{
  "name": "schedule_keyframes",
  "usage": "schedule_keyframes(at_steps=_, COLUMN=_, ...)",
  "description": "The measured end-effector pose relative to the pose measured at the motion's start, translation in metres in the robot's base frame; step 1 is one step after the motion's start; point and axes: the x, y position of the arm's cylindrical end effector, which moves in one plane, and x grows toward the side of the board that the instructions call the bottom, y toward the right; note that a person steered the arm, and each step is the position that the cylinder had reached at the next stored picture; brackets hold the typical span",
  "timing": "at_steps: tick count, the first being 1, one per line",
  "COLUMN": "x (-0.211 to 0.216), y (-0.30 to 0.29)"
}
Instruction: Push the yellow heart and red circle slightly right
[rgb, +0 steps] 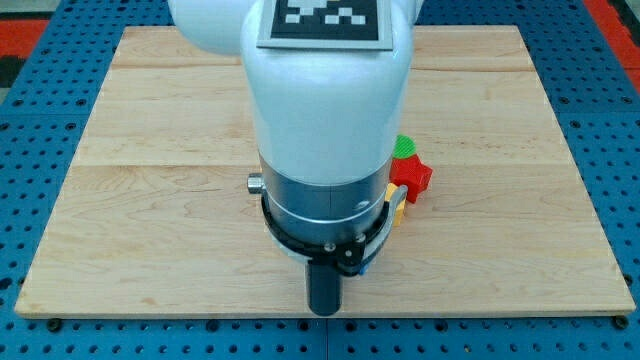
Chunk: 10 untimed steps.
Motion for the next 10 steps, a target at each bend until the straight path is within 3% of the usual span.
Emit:
schedule_keyframes(at_steps=1, x=-0.017, y=-0.001)
schedule_keyframes(at_steps=3, x=0.002, y=-0.022)
schedule_keyframes(at_steps=4, x=-0.045, y=-0.099)
schedule_keyframes(at_steps=5, x=-0.086, y=-0.14)
schedule_keyframes(at_steps=7, x=-0.103, y=-0.145)
schedule_keyframes(at_steps=9, x=-0.111, y=-0.108)
schedule_keyframes(at_steps=10, x=-0.146, y=-0.081)
